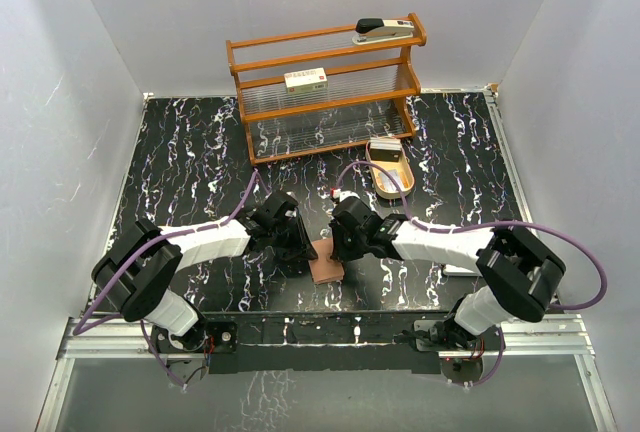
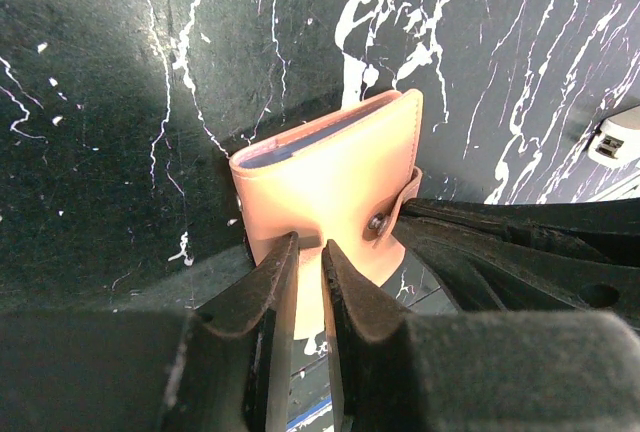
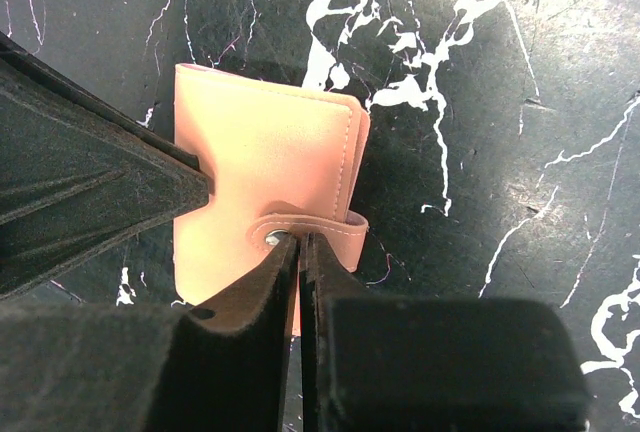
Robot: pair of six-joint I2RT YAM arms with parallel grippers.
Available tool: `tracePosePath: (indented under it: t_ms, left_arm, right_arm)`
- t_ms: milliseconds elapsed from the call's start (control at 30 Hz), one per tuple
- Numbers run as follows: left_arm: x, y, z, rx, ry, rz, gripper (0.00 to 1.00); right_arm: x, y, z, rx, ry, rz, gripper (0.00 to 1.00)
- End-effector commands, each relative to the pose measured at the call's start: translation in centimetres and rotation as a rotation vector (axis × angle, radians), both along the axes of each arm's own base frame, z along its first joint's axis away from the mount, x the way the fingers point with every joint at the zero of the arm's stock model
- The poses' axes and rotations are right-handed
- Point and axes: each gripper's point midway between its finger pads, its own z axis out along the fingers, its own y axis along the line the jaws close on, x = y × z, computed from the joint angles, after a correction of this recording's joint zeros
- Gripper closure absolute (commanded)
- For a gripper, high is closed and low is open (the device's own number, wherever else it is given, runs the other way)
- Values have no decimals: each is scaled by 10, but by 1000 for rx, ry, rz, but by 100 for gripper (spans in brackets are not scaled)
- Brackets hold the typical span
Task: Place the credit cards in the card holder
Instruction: Close the card holder at the center of the board.
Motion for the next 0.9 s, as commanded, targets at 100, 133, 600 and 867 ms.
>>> tracePosePath:
  t_ms: [100,133,600,867]
  left_arm:
    - [-8,12,-10,57,18,-7,84]
    - [-8,12,-11,56,20,-9,84]
    - [-7,10,-10,48,15,-9,84]
    - [-7,10,-10,47,17,-8,84]
  right_arm:
    - [-4,15,4,34,28,41,94]
    - [-3,17,6,43,23,41,94]
    - [4,23,16,69,-1,20,92]
    - [9,27,18,75,-12,13,90]
